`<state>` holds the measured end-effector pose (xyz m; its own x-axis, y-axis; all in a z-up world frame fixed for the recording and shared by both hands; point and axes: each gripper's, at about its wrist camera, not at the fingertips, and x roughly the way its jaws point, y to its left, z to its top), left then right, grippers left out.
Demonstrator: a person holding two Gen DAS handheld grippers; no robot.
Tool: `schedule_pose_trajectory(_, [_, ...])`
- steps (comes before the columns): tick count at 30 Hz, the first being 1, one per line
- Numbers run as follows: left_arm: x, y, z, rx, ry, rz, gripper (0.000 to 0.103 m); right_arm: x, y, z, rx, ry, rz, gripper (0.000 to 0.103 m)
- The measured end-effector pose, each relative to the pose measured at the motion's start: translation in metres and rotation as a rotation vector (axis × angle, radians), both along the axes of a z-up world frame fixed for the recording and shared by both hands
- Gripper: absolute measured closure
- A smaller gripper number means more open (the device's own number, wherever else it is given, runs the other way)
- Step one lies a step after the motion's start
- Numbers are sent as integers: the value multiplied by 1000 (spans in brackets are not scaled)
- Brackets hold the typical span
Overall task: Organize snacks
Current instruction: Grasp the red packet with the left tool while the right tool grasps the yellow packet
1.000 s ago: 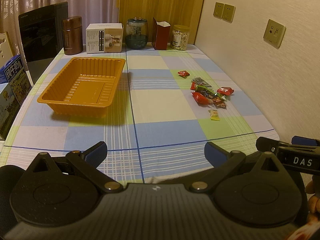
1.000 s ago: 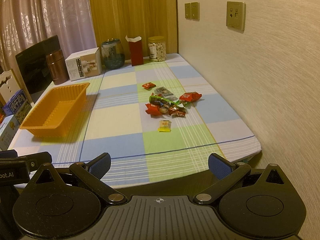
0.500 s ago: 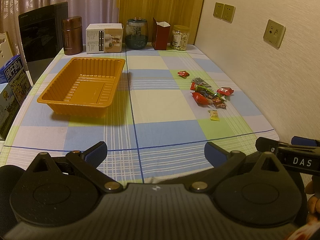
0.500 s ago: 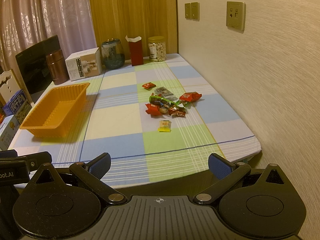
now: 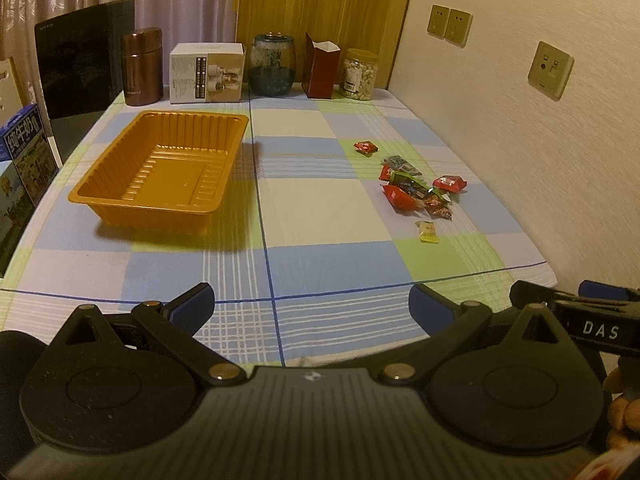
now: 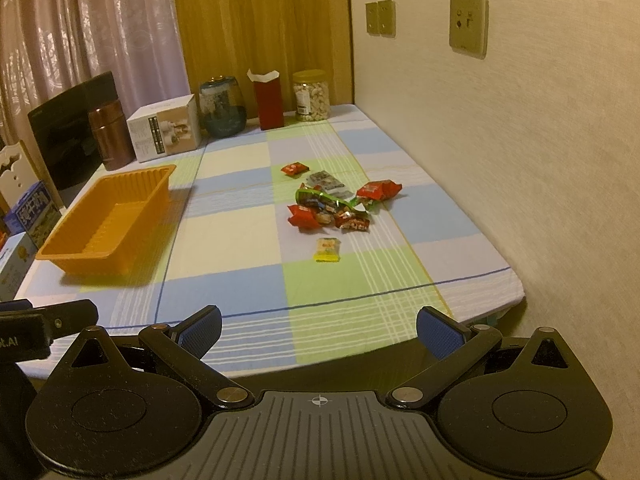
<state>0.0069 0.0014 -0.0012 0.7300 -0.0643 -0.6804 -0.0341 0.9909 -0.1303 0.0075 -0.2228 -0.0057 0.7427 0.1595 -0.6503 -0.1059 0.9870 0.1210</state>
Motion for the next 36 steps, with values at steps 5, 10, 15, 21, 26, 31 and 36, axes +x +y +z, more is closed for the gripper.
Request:
schedule_pose_trajectory(5, [13, 1, -10, -24, 25, -12, 0, 8, -3, -12, 4, 11, -5, 0])
schedule_pose_trajectory(10, [35, 0, -24, -44, 50, -28, 0, 22, -12, -22, 18, 12, -18, 0])
schedule_pose_trajectory(15, [59, -5, -32, -47, 32, -60, 0, 42, -24, -25, 14, -26, -33, 0])
schedule_pose_trajectory(21, [100, -21, -36, -31, 3, -118, 6, 73, -45, -19, 16, -60, -56, 1])
schedule_pose_trajectory(26, [135, -34, -42, -20, -13, -166, 9, 98, -56, -22, 5, -79, -59, 1])
schedule_pose_trajectory(31, [170, -39, -56, -7, -13, -201, 12, 123, -56, -41, 19, -60, -31, 15])
schedule_pose_trajectory(36, [199, -41, -69, 1, -2, -215, 16, 149, -41, -69, 51, -27, 22, 21])
